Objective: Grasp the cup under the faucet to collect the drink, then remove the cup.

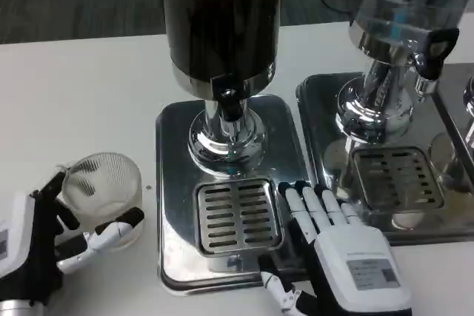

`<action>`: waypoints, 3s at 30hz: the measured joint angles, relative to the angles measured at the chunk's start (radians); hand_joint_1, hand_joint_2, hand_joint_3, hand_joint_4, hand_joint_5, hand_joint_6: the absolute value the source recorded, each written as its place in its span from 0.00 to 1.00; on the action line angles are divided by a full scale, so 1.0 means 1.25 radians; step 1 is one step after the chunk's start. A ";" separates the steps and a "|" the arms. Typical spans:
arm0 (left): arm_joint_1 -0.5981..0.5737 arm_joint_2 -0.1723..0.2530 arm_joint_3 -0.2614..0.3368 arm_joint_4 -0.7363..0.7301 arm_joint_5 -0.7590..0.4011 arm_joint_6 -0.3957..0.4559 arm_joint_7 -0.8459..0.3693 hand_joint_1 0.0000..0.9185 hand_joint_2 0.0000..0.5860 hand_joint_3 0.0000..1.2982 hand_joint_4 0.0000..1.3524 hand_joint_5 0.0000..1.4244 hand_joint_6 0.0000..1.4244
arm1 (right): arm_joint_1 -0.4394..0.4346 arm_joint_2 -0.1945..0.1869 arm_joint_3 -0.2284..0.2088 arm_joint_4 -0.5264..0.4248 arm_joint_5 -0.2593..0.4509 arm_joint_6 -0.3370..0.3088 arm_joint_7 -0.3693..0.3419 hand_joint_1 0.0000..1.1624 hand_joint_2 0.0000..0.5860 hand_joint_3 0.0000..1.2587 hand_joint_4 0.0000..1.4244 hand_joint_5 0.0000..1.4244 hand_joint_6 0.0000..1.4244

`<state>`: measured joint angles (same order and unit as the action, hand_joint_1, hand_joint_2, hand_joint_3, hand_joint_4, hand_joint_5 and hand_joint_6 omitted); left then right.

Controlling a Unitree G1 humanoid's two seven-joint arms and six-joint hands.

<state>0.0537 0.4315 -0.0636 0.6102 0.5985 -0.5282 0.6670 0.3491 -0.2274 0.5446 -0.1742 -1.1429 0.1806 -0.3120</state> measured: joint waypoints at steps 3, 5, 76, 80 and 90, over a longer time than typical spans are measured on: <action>0.001 -0.002 0.001 0.000 -0.004 -0.012 0.002 0.45 0.25 0.33 0.48 0.62 0.69 | -0.001 -0.002 -0.003 0.000 0.001 -0.001 0.000 0.12 0.65 0.02 0.00 0.00 0.05; 0.001 -0.002 0.001 0.000 -0.003 -0.016 0.002 0.46 0.25 0.33 0.48 0.62 0.69 | -0.001 -0.002 -0.003 0.000 0.001 -0.001 0.000 0.11 0.65 0.02 0.00 0.00 0.05; -0.164 -0.026 -0.210 0.079 0.089 -0.070 -0.007 0.00 0.00 0.01 0.10 0.31 0.30 | 0.022 0.031 -0.020 -0.023 0.021 0.024 -0.018 0.12 0.67 0.00 0.00 0.00 0.02; -0.120 0.001 -0.169 0.044 0.052 -0.071 -0.010 0.00 0.00 0.01 0.11 0.32 0.32 | 0.023 0.029 -0.022 -0.023 0.024 0.023 -0.022 0.12 0.66 0.00 0.00 0.00 0.02; -0.033 0.025 -0.081 -0.047 -0.003 -0.086 -0.014 0.00 0.00 0.00 0.00 0.12 0.06 | 0.020 0.029 -0.025 -0.023 0.027 0.022 -0.027 0.11 0.65 0.00 0.00 0.00 0.02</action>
<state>0.0122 0.4625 -0.1646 0.5516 0.5950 -0.6357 0.6498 0.3746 -0.1912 0.5130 -0.2027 -1.1093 0.2085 -0.3459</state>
